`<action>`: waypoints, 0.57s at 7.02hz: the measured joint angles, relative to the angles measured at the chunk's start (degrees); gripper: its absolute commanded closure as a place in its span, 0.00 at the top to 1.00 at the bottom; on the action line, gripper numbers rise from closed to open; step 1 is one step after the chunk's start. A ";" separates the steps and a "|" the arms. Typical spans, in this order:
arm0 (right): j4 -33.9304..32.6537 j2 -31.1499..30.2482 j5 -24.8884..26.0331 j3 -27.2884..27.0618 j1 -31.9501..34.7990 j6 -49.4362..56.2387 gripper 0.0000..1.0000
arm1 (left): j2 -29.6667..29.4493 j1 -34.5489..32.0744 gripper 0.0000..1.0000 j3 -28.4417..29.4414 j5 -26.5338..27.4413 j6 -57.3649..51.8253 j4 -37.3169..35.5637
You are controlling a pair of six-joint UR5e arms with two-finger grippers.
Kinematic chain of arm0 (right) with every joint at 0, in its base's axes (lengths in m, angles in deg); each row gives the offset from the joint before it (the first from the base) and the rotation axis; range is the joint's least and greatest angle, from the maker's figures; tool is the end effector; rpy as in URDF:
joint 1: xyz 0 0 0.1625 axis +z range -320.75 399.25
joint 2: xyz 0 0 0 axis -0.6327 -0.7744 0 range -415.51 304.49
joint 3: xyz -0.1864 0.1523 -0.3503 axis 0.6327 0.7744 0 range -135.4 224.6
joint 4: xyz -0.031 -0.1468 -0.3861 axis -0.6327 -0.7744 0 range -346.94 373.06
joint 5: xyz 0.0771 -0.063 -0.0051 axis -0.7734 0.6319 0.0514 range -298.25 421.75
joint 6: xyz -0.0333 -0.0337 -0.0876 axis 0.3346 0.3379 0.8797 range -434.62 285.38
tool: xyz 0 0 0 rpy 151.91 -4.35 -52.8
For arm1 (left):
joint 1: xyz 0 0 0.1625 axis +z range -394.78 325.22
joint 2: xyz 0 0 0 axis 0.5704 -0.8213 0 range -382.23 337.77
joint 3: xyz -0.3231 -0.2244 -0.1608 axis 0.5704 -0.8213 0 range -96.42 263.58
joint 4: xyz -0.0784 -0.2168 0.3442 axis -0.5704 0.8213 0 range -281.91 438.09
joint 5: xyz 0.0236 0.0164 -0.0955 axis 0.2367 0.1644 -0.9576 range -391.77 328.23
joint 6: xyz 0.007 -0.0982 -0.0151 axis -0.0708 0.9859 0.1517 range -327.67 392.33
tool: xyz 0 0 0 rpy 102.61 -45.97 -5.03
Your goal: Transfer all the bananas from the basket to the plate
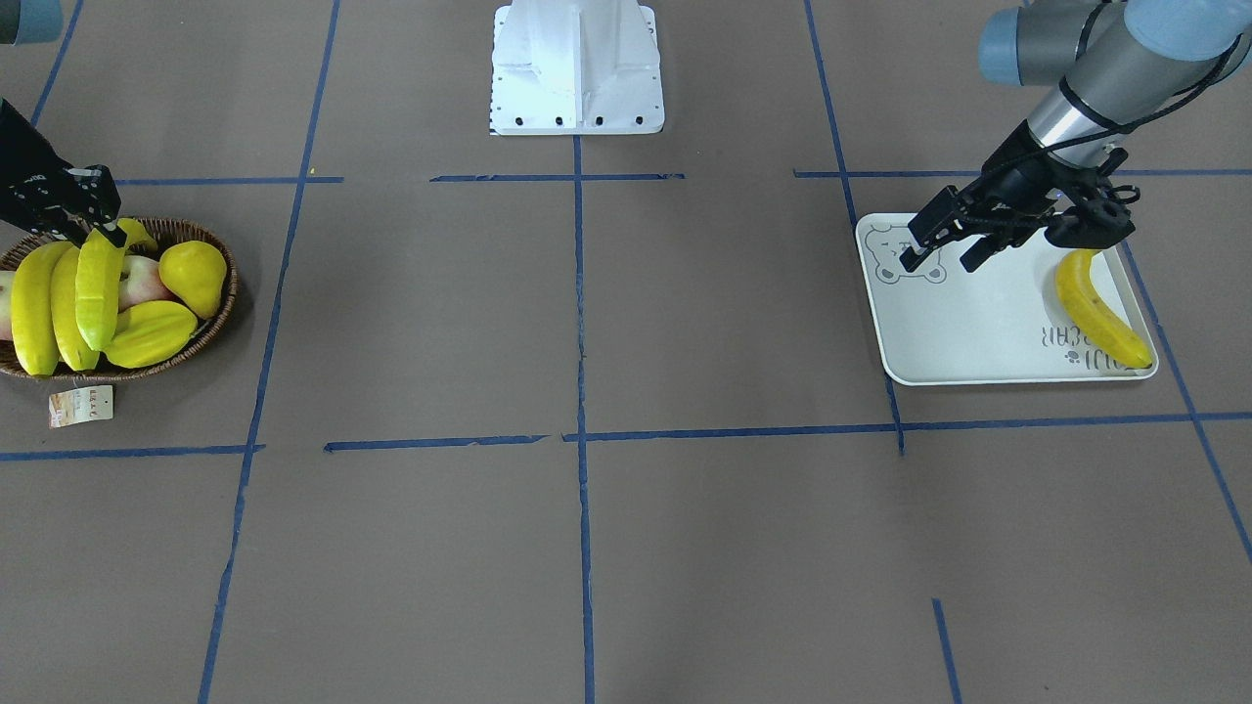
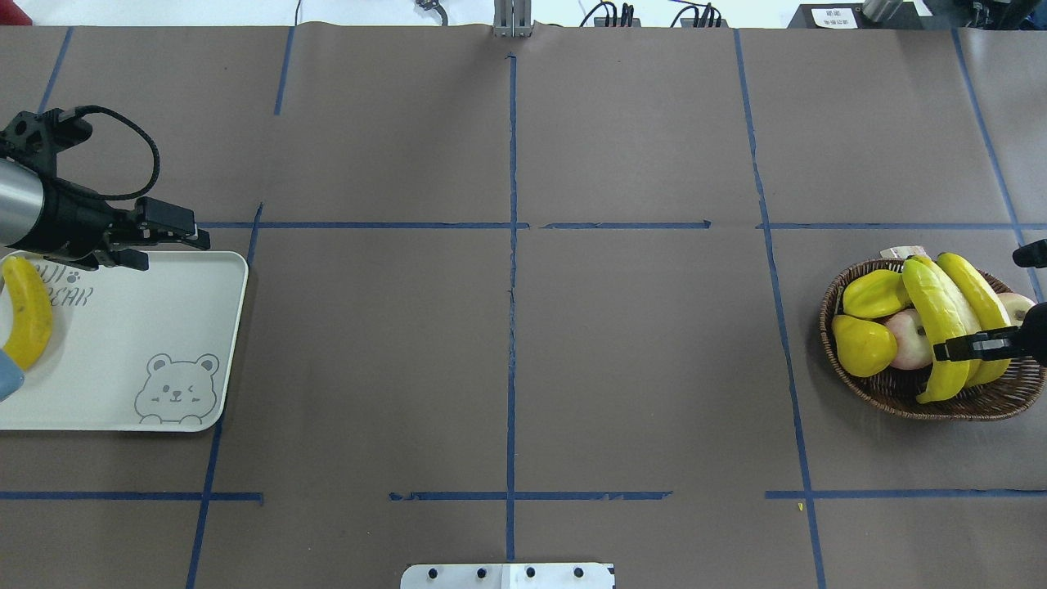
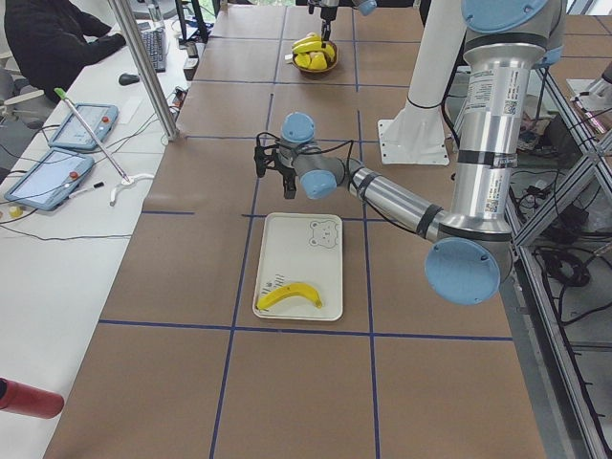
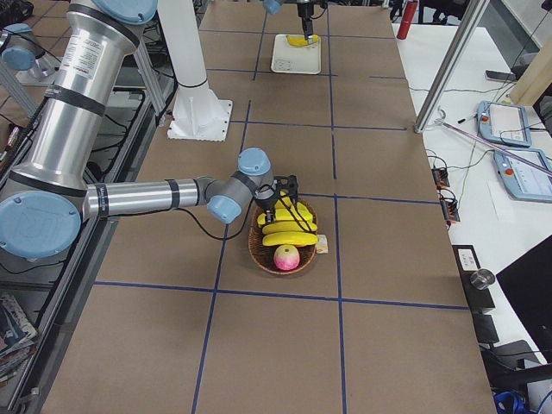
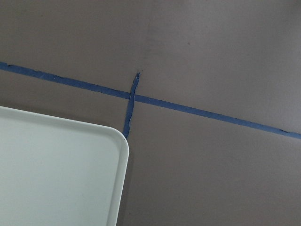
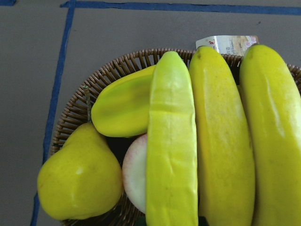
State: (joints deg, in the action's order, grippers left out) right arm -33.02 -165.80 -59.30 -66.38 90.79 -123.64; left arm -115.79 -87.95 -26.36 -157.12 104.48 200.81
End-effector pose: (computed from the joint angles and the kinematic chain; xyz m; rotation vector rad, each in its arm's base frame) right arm -0.1695 -0.3451 0.5471 0.1927 -0.8943 -0.0396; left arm 0.2445 -0.4529 0.3926 0.0901 1.0995 -0.2507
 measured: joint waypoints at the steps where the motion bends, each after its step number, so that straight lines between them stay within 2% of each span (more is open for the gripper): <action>1: 0.07 -0.01 -2.14 -0.39 1.54 0.12 0.01 | -0.07 0.03 0.99 0.04 0.01 0.00 0.01; 2: 0.09 0.06 -6.46 -1.04 4.66 0.29 0.00 | -0.14 0.06 0.99 0.06 0.01 0.00 0.00; 4: 0.00 0.99 -18.91 -3.29 12.83 0.60 0.00 | -0.27 0.18 0.99 0.03 0.01 0.06 0.02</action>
State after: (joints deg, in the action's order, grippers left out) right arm -33.02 -164.82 -78.21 -69.67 103.62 -123.04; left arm -116.05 -87.77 -26.34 -157.10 104.54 200.83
